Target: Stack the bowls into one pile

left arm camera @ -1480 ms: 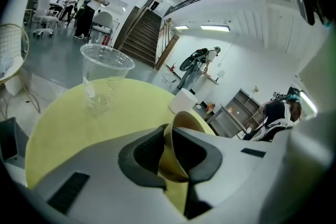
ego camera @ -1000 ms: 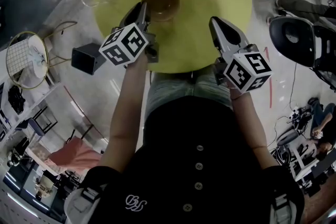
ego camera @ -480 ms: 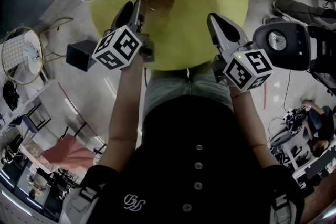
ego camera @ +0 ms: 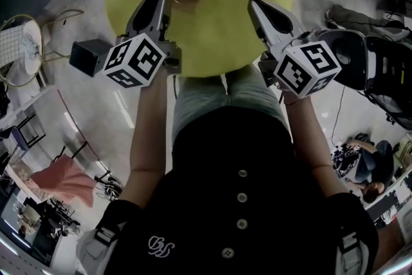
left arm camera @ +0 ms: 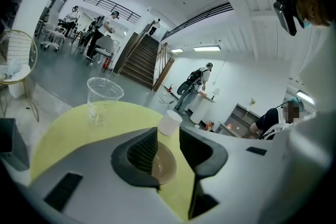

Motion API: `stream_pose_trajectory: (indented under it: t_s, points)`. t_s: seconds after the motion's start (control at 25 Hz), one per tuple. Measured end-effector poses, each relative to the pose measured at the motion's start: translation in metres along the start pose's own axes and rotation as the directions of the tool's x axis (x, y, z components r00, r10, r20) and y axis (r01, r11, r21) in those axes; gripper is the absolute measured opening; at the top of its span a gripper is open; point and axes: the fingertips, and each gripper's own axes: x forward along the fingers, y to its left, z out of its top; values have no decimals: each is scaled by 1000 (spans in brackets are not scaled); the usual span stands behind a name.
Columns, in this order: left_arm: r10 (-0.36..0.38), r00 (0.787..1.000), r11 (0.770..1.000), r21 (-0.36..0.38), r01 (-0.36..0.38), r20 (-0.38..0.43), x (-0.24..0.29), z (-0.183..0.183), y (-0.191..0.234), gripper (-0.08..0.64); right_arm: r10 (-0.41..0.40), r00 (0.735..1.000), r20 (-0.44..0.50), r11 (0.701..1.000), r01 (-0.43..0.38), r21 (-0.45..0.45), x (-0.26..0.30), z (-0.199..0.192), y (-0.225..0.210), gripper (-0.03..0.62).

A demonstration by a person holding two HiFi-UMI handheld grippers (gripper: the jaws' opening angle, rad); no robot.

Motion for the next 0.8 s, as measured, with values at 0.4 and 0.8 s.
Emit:
stream_pose_trajectory:
  t_s: [0.4,0.8]
  points:
    - [-53,989,999,19,50,139,-38,11,-60,126,187,978,-98,958,-203,-203,-15,28,29,3]
    - [-84,971,996,25,80,223,-72,17,-94,71,287,943,-168,902,-325,-284,-25,40,54,3]
